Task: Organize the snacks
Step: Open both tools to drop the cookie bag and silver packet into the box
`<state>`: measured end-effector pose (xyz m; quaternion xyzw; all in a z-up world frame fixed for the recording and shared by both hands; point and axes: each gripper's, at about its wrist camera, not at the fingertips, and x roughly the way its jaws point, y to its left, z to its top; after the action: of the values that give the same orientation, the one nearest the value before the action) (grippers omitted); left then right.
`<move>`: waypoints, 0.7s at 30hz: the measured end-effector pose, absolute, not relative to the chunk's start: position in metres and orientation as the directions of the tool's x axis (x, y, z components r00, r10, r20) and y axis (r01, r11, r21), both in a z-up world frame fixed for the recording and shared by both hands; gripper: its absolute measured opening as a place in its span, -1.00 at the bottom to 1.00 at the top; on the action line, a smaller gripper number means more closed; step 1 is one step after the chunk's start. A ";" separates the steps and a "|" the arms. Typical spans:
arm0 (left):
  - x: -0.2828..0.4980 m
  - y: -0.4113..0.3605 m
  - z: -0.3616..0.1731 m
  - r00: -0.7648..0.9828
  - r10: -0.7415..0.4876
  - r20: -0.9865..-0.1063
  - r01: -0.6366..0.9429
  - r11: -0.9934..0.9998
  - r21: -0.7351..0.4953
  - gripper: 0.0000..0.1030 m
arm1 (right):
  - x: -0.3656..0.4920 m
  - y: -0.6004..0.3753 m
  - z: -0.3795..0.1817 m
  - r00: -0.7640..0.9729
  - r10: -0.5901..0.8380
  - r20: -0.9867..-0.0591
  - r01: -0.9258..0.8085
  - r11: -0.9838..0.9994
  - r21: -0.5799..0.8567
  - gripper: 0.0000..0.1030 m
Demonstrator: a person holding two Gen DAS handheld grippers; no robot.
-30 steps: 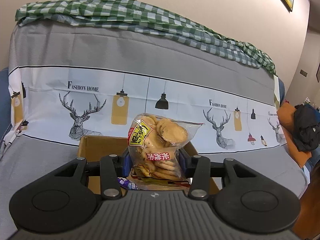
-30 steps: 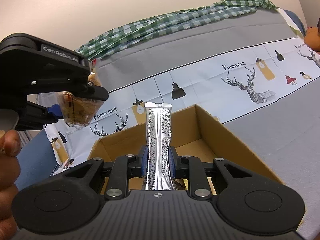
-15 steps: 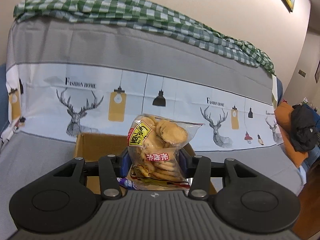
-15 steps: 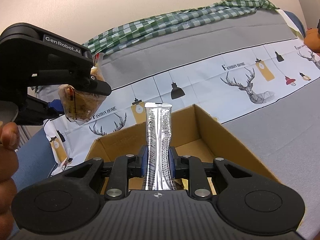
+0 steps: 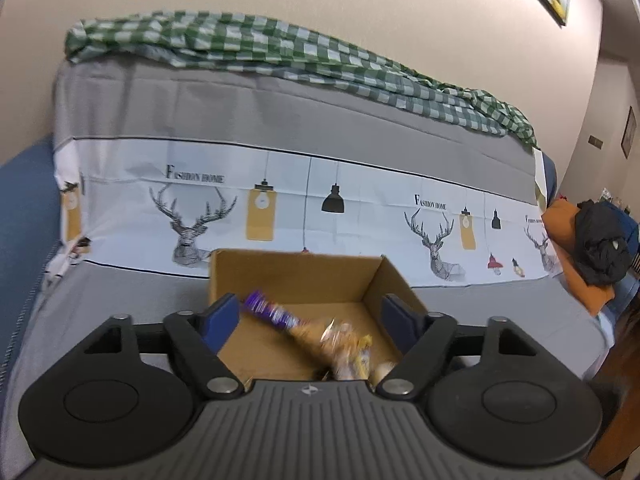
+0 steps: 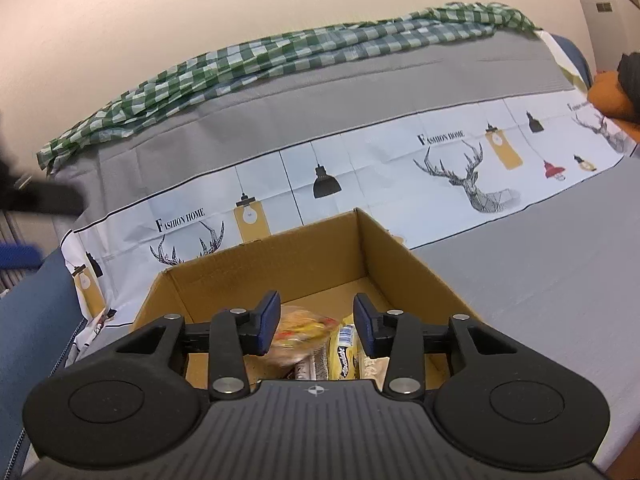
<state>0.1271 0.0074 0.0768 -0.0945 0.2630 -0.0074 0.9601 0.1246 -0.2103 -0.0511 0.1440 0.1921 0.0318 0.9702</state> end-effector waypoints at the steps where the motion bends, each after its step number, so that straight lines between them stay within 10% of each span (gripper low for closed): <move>1: 0.114 0.006 0.073 0.867 -0.054 -0.496 -0.035 0.985 -0.169 0.67 | 0.121 -0.211 -0.049 0.928 0.115 -0.354 -0.008 0.957 0.288 -0.06; 10: 0.040 -0.019 0.071 0.902 -0.012 -0.431 -0.034 0.995 -0.098 0.74 | 0.081 -0.224 -0.024 0.954 0.103 -0.283 -0.036 0.973 0.230 0.55; 21: 0.022 -0.038 0.186 0.925 -0.155 -0.346 0.102 0.981 -0.166 0.89 | 0.024 -0.260 0.077 0.988 0.065 -0.140 -0.041 0.984 0.172 0.85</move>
<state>0.0220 -0.0384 0.1863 -0.0726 0.1818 -0.0655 0.9785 0.0239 -0.2603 0.0772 0.0848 0.0727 0.0267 0.9934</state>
